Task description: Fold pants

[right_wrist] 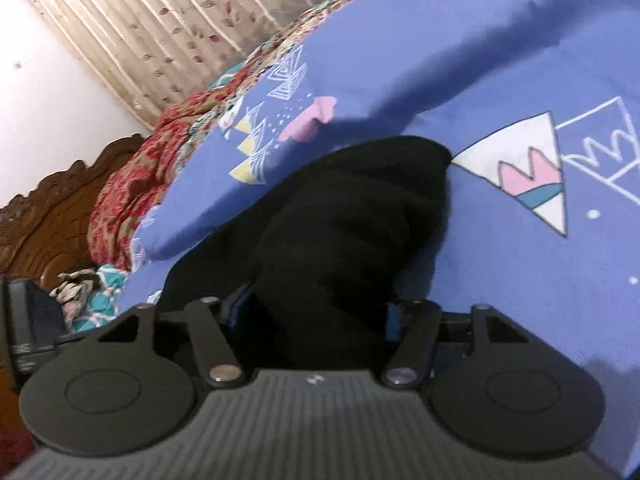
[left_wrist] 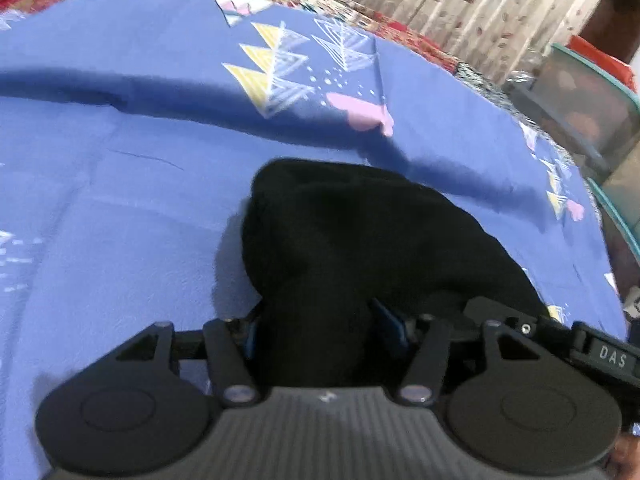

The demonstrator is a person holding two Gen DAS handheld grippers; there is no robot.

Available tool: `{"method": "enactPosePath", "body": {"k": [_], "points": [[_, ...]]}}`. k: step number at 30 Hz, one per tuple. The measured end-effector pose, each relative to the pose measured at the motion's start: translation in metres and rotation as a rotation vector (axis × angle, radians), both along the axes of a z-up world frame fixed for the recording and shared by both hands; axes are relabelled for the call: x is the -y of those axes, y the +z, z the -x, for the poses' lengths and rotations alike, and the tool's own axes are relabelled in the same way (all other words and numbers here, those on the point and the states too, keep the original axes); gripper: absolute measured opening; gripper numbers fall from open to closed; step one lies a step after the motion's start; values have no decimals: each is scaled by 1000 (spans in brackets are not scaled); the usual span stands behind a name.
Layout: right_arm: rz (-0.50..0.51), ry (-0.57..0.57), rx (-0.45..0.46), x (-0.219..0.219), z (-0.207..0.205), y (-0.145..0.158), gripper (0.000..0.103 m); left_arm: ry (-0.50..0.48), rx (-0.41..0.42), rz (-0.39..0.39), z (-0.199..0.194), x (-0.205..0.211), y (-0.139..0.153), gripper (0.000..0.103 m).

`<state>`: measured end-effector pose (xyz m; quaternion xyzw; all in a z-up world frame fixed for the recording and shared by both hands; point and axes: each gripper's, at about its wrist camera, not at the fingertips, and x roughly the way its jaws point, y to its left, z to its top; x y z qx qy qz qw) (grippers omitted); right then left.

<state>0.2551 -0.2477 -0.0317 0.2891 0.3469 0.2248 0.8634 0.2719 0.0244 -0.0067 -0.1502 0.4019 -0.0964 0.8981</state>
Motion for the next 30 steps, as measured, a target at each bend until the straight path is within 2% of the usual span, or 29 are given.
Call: {"method": "enactPosePath", "body": {"k": [2,5,8,12,14,18,19,21,27,30], "points": [[51,-40,5,-1,16,19,78,55,7,-51,18,3,21,59],[71,-117,28,8,47,40,87,97,17,-130,63,11,47,65],[64,-133,25,18,90,50,87,80,32,-181,113,22,61,68],[118,-117,0,10,169,59,88,87,36,-256,187,31,71,74],[146,-101,-11,3,204,59,89,102,17,-273,218,34,74,81],[187,-112,-57,-17,253,58,89,131,-29,-309,268,39,75,84],[191,-131,-68,-34,255,60,89,135,-31,-312,281,39,76,86],[199,-124,-79,-37,273,61,89,145,-24,-313,301,41,79,92],[254,-90,-61,-61,312,72,89,126,59,-365,357,57,92,103],[276,-91,-57,-70,324,78,89,126,93,-379,377,63,101,103]]}}
